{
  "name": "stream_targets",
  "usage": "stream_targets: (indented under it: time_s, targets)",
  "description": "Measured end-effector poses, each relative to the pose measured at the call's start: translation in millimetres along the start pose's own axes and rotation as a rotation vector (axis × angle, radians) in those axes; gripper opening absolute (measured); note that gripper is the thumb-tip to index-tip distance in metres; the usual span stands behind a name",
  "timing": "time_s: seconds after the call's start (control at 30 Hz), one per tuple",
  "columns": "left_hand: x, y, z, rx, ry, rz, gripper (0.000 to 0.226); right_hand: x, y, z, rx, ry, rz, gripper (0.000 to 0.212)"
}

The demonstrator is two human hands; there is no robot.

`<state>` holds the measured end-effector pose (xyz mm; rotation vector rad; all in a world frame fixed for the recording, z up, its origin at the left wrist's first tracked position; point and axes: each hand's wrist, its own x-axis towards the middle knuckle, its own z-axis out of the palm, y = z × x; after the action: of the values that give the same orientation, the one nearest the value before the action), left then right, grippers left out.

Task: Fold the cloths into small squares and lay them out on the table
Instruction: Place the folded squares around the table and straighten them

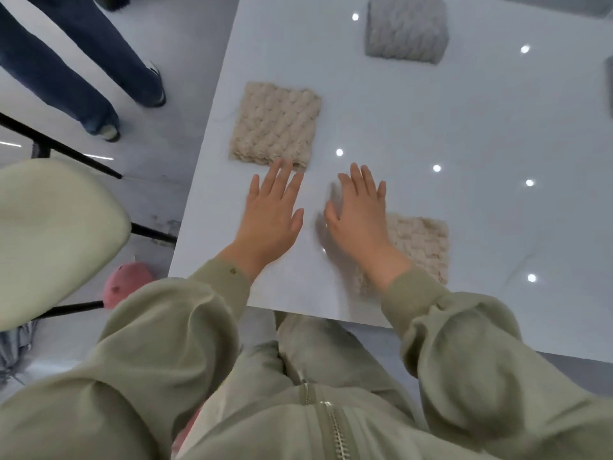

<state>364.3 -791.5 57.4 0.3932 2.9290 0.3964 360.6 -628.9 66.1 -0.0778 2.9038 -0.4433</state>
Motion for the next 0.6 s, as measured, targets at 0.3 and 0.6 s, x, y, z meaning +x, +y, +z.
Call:
stream_targets:
  time_s: [0.3, 0.6]
  targets:
    - [51, -33, -10, -0.206, 0.107, 0.095, 0.056, 54, -12, -2, 0.252, 0.001, 0.083, 0.055]
    - [111, -86, -38, -0.764, 0.238, -0.271, 0.049, 110, -43, -7, 0.865, 0.106, 0.372, 0.050]
